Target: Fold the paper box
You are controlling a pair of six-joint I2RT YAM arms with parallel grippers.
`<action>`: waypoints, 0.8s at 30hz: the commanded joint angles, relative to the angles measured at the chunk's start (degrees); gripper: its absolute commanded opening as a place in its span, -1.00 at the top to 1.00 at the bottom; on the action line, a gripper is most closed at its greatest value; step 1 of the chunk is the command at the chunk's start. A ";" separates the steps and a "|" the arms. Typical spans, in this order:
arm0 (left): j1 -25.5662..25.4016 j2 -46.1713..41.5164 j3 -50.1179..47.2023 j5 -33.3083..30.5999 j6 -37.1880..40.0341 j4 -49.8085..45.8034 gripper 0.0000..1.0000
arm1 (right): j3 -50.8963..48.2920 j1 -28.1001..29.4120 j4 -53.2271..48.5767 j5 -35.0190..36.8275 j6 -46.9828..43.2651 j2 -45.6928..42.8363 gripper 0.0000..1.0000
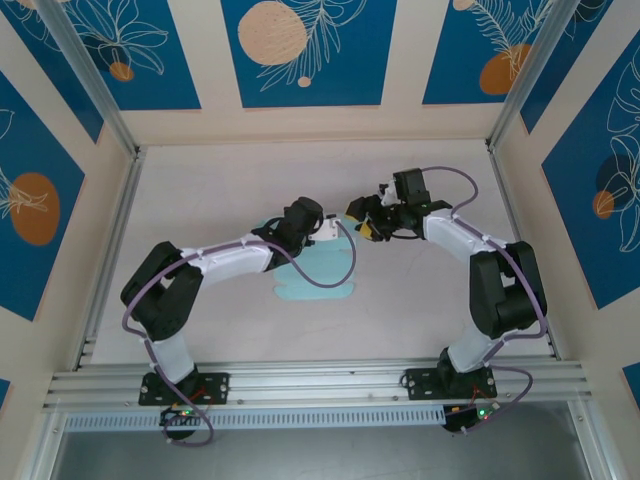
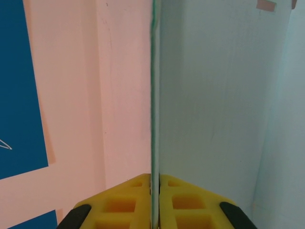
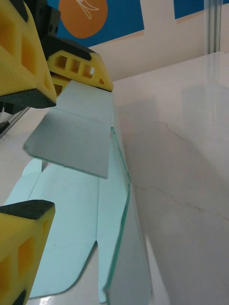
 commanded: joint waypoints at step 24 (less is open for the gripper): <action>-0.78 -3.24 -5.42 5.32 -1.72 4.00 0.47 | -0.64 2.12 14.11 -0.68 7.75 7.12 0.77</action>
